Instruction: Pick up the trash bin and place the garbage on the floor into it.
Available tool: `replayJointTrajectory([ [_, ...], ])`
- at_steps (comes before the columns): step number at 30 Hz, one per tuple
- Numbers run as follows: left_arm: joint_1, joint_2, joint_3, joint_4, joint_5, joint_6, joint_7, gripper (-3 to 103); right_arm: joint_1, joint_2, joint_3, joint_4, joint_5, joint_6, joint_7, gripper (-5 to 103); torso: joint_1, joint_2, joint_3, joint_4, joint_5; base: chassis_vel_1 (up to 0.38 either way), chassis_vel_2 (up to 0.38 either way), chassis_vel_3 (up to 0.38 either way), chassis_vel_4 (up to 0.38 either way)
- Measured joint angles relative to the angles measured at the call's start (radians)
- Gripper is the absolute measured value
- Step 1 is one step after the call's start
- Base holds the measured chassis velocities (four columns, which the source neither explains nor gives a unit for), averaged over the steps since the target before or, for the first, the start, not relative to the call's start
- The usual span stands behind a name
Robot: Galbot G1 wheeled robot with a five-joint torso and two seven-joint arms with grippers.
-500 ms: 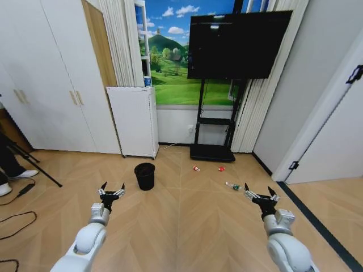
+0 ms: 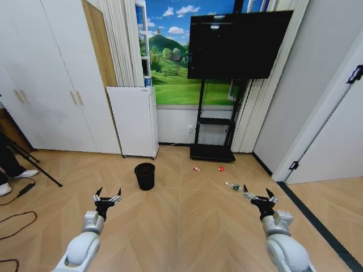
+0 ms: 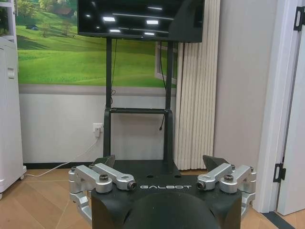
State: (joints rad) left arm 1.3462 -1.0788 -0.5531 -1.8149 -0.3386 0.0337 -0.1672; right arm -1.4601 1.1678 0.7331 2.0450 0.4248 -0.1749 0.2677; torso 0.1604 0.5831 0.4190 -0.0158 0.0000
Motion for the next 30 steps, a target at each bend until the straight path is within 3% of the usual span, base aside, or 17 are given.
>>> replayJointTrajectory([
  [9,0.01,-0.005,0.003,-0.006,-0.001,-0.008,0.008,98,-0.009,-0.002,0.01,0.007,-0.001,0.002,-0.002,100,0.0,0.0,0.0,0.0,0.0,0.0,0.0,0.0,0.0],
  [11,0.002,-0.005,0.011,-0.017,-0.026,0.036,-0.027,100,-0.025,0.01,0.012,0.016,-0.014,0.007,-0.007,100,0.001,0.003,0.002,-0.0001,0.0,0.0,0.0,0.0,0.0],
  [14,0.004,-0.005,0.013,-0.019,-0.03,0.042,-0.03,92,-0.028,0.01,0.014,0.019,-0.016,0.009,-0.008,100,0.006,0.013,0.007,-0.0001,0.0,0.0,0.0,0.0,0.0],
  [24,0.003,-0.008,0.017,-0.011,-0.023,0.05,-0.056,96,-0.026,0.009,0.014,0.016,-0.017,0.012,-0.005,100,0.023,0.053,0.029,-0.0001,0.0,0.0,0.0,0.0,0.0],
  [30,-0.002,-0.009,0.034,0.003,-0.016,0.09,-0.085,98,-0.023,0.009,0.014,0.007,-0.018,0.018,-0.003,100,0.027,0.061,0.034,0.0,0.0,0.0,0.0,0.0,0.0],
])
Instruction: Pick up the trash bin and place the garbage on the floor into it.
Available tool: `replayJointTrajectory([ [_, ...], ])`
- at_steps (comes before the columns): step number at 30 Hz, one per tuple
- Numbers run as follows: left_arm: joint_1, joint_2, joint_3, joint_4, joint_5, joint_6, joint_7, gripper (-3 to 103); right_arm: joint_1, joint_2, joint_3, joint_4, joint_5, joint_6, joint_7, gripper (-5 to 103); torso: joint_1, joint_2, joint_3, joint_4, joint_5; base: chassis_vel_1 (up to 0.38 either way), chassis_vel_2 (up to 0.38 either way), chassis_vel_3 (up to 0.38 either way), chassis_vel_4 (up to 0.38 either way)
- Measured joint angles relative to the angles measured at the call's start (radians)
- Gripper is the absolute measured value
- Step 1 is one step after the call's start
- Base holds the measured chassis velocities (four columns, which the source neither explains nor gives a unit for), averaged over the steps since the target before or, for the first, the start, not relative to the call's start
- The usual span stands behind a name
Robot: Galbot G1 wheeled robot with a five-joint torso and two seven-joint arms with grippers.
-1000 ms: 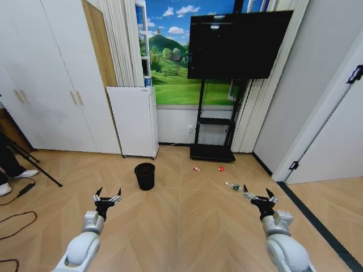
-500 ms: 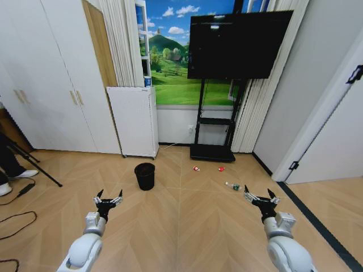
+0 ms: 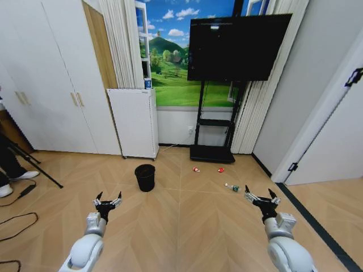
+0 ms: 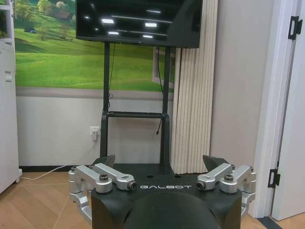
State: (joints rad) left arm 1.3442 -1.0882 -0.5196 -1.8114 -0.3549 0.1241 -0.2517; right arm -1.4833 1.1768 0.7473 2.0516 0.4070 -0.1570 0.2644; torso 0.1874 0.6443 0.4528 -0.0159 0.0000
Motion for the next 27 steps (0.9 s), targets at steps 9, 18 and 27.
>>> replayJointTrajectory([
  [9,-0.024,-0.006,0.01,0.028,0.003,-0.034,0.004,100,0.001,0.006,0.0,-0.014,-0.014,0.015,0.0,100,0.0,0.0,0.0,-0.0001,0.0001,0.0,0.0,0.0,0.0],
  [18,-0.016,-0.006,0.006,0.041,0.038,-0.088,0.048,97,0.014,0.001,-0.001,-0.043,-0.023,0.013,-0.022,100,-0.001,-0.002,-0.001,-0.0001,0.0001,0.0,0.0,0.0,0.0],
  [27,-0.008,-0.008,0.005,0.041,0.049,-0.099,0.054,98,0.01,0.004,-0.001,-0.045,-0.007,0.015,-0.022,100,-0.002,-0.003,-0.002,0.0,-0.0001,-0.031,0.025,0.026,-0.03],
])
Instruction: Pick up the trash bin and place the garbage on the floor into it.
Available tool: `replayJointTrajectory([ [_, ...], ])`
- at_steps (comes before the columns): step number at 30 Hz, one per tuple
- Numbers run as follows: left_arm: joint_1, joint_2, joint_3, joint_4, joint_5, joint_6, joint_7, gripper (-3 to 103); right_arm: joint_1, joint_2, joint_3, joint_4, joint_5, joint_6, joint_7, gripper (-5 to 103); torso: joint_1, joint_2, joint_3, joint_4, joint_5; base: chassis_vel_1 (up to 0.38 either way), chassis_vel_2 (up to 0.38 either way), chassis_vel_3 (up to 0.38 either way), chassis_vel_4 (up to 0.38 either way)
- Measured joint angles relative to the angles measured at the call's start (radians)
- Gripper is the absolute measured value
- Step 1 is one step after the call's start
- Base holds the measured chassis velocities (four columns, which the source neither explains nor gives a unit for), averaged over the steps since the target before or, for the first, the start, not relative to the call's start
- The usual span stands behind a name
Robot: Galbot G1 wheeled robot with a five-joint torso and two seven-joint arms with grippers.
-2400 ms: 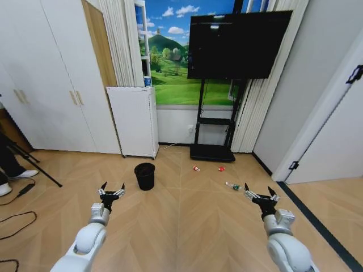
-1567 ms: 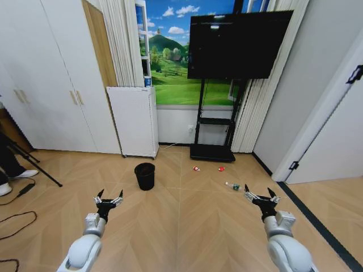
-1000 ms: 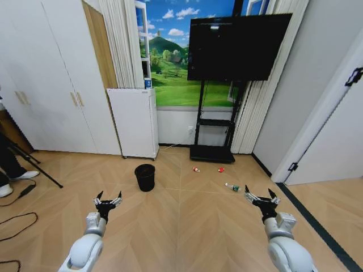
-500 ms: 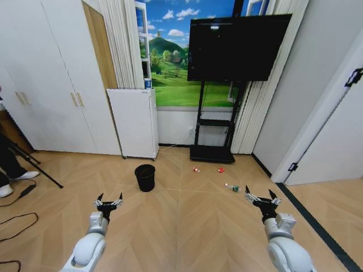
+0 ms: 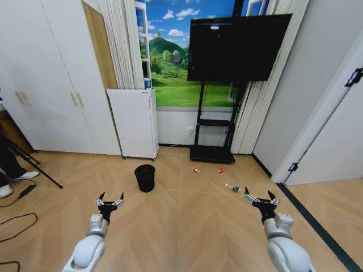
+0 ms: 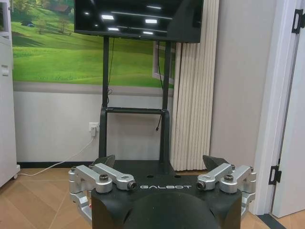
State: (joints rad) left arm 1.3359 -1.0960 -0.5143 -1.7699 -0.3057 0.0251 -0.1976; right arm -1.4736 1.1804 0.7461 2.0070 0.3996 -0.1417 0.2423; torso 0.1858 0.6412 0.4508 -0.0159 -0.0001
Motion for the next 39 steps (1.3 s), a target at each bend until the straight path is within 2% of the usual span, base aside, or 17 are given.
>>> replayJointTrajectory([
  [1,0.0,0.0,0.0,0.0,0.0,0.0,0.0,94,0.001,0.0,0.0,0.0,0.001,0.0,0.001,100,0.0,0.0,0.0,-0.0001,0.0001,-0.13,0.113,0.096,-0.154],
  [3,0.0,0.0,-0.001,0.0,0.0,-0.001,0.0,96,0.001,0.001,-0.001,0.0,0.002,0.0,0.003,100,0.0,0.0,0.0,0.0,0.0001,-0.182,0.169,0.148,-0.154],
  [4,0.001,0.0,-0.001,-0.001,0.0,-0.002,-0.001,101,0.001,0.001,-0.002,0.0,0.002,0.0,0.003,100,0.0,0.0,0.0,0.0,0.0001,-0.182,0.213,0.19,-0.171],
  [7,0.004,0.0,-0.003,-0.005,-0.001,-0.004,-0.001,94,0.001,0.003,-0.002,0.0,0.003,0.0,0.004,100,0.0,-0.001,0.0,-0.0001,0.0001,-0.224,0.217,0.204,-0.228],
  [20,0.037,-0.001,-0.019,-0.023,-0.001,-0.033,0.026,99,0.003,0.006,-0.005,-0.001,0.013,0.0,0.027,100,0.0,-0.001,-0.001,0.0,0.0001,-0.28,0.287,0.289,-0.293],
  [33,0.054,-0.004,-0.022,-0.032,0.001,-0.042,0.033,97,0.005,0.002,-0.006,-0.002,0.013,0.0,0.028,100,0.0,-0.002,-0.001,-0.0002,-0.0002,-0.366,0.366,0.36,-0.359],
  [39,0.072,-0.012,-0.023,-0.037,0.013,-0.053,0.045,97,0.008,0.0,-0.011,-0.004,0.01,-0.001,0.03,100,0.0,-0.002,-0.001,0.0004,0.0002,-0.28,0.222,0.272,-0.179],
])
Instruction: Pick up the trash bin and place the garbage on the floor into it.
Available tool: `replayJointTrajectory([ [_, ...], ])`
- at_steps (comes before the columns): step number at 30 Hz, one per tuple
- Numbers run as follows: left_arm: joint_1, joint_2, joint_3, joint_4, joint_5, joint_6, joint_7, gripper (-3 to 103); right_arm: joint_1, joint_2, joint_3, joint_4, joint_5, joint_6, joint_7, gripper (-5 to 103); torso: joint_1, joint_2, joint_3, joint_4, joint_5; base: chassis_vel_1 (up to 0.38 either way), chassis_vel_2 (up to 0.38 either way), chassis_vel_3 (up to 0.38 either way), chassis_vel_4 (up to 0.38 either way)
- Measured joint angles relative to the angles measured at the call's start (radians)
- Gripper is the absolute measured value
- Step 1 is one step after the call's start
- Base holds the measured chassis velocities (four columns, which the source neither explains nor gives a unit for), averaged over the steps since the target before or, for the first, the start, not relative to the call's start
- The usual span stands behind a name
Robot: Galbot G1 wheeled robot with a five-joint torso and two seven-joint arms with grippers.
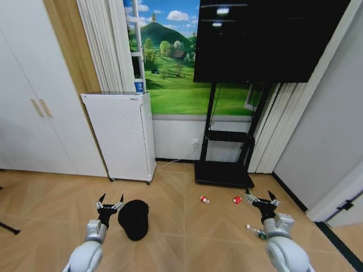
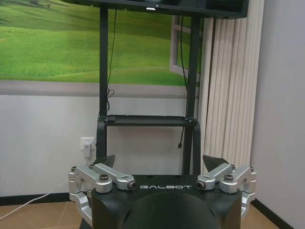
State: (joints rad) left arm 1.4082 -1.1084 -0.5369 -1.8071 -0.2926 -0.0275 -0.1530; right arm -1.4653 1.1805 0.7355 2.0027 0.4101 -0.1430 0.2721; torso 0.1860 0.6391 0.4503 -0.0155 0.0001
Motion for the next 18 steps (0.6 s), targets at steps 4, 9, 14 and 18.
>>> replayJointTrajectory([
  [4,0.003,-0.002,0.0,-0.003,0.002,-0.001,0.002,97,0.0,0.0,-0.001,-0.002,-0.003,0.0,0.001,100,0.0,0.0,0.0,-0.0004,-0.0003,-0.167,-0.004,0.146,0.035],
  [9,0.005,-0.006,0.001,-0.003,0.005,-0.003,0.004,97,-0.003,0.007,-0.003,-0.004,-0.014,0.006,0.001,100,-0.001,0.0,-0.001,-0.0004,-0.0002,-0.15,-0.137,0.134,0.134],
  [14,0.005,-0.008,0.001,-0.002,0.005,-0.005,0.005,97,-0.006,0.016,-0.007,-0.006,-0.025,0.012,0.0,100,-0.001,0.0,0.0,-0.0004,0.0002,-0.2,-0.179,0.231,0.177],
  [18,0.005,-0.008,0.0,-0.001,0.005,-0.006,0.007,97,-0.005,0.018,-0.009,-0.006,-0.027,0.012,0.0,100,-0.001,0.0,-0.001,-0.0006,0.0002,-0.22,-0.123,0.204,0.108],
])
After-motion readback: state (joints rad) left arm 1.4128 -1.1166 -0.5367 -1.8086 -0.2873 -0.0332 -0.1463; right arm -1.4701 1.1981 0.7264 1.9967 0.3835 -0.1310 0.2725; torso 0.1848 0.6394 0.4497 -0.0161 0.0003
